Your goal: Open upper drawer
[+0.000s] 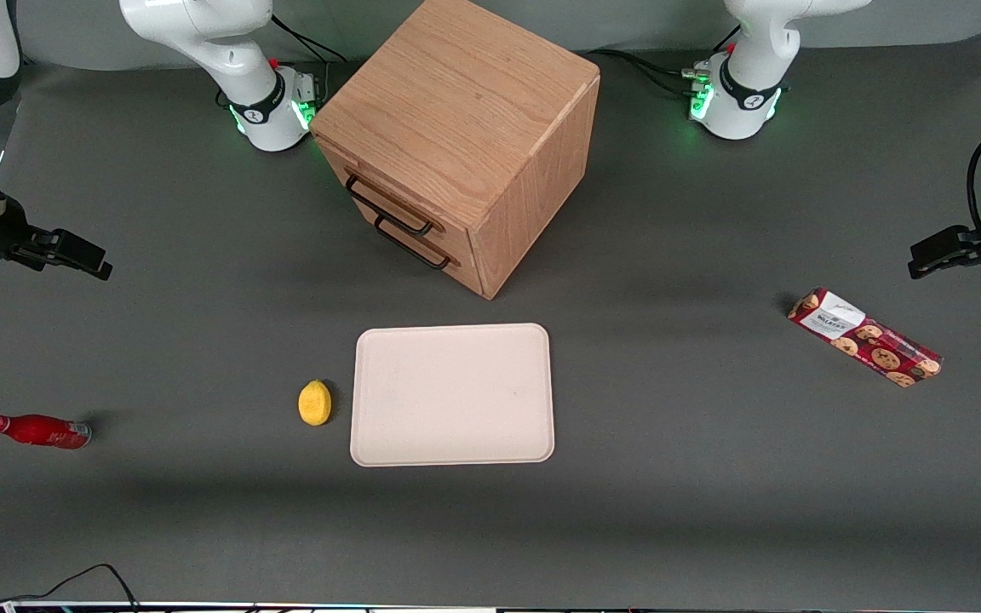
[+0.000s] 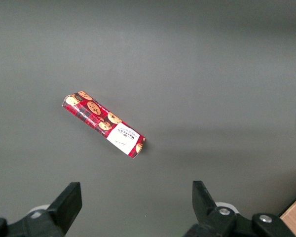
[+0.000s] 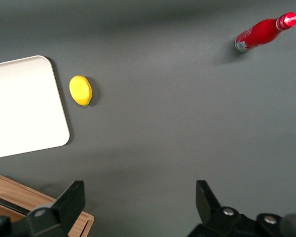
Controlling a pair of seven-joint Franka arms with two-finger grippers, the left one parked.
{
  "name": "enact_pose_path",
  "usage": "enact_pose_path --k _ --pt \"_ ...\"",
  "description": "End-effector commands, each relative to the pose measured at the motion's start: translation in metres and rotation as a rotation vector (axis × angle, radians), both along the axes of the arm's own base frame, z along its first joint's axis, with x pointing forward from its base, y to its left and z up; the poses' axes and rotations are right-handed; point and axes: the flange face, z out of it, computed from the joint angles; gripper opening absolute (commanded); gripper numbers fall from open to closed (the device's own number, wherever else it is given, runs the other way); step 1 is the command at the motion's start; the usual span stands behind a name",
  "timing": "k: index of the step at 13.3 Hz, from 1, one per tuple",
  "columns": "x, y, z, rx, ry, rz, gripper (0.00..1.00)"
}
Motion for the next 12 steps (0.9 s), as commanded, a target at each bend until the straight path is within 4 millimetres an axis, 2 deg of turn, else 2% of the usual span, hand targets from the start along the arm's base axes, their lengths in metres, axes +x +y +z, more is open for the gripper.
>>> enact_pose_path --k 1,4,7,12 --pt "0.003 0.012 0.006 0.018 0.000 0.036 1.00" --pt "0.000 0.049 0.010 0.019 -0.004 0.101 1.00" --pt "-0.016 0.114 0.014 0.019 0.032 0.213 1.00" --pt "-0.049 0.219 0.009 0.066 0.093 0.410 1.00"
